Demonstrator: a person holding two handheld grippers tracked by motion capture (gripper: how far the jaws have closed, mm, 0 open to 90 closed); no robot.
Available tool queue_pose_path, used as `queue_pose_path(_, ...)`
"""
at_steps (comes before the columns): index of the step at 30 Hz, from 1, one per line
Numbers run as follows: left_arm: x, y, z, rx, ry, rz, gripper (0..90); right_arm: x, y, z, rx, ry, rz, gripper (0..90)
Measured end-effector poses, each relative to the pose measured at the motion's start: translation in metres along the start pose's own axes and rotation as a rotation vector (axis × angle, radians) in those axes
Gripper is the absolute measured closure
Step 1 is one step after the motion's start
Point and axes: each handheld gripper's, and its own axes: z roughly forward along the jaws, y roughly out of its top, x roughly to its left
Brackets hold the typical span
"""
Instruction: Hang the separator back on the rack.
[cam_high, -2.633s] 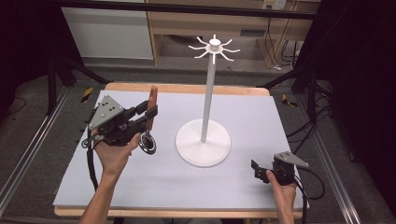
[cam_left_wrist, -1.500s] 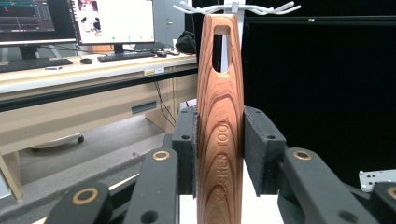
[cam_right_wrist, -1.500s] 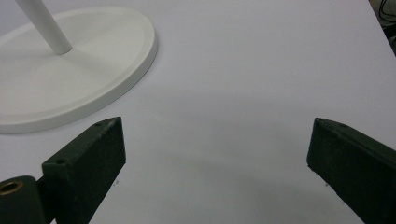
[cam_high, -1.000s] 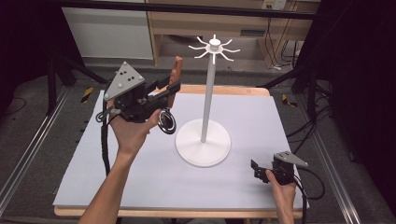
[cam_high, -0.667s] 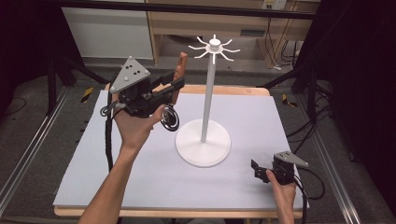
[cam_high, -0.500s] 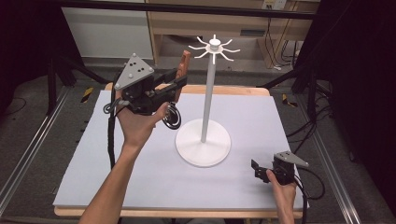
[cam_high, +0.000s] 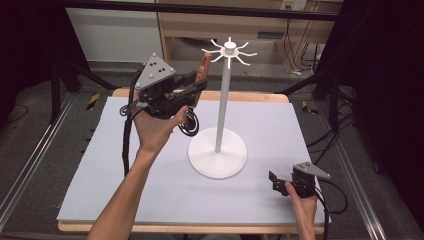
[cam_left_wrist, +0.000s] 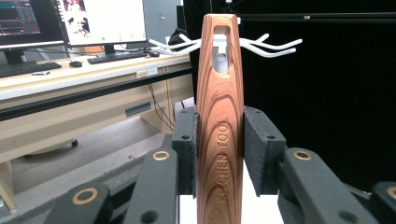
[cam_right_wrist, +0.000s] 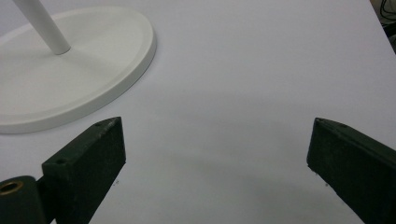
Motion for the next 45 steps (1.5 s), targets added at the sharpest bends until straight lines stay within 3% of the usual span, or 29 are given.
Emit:
queue_pose_path(5, 0.0, 0.0, 0.004, 0.006, 0.011, 0.016, 67.6, -0.001, 0.0, 0.0, -0.002, -0.002, -0.001, 5.0)
queue_pose_path(20, -0.002, -0.005, 0.018, 0.031, -0.001, 0.006, 67.6, -0.001, 0.0, 0.0, -0.002, -0.002, 0.0, 5.0)
queue_pose_path(39, -0.002, -0.01, 0.028, 0.029, -0.001, 0.006, 67.3, 0.0, -0.001, 0.001, 0.006, 0.002, -0.001, 4.9)
queue_pose_path(45, -0.002, -0.011, 0.031, 0.029, 0.009, 0.024, 67.1, 0.0, -0.001, 0.001, 0.007, 0.002, -0.001, 4.9)
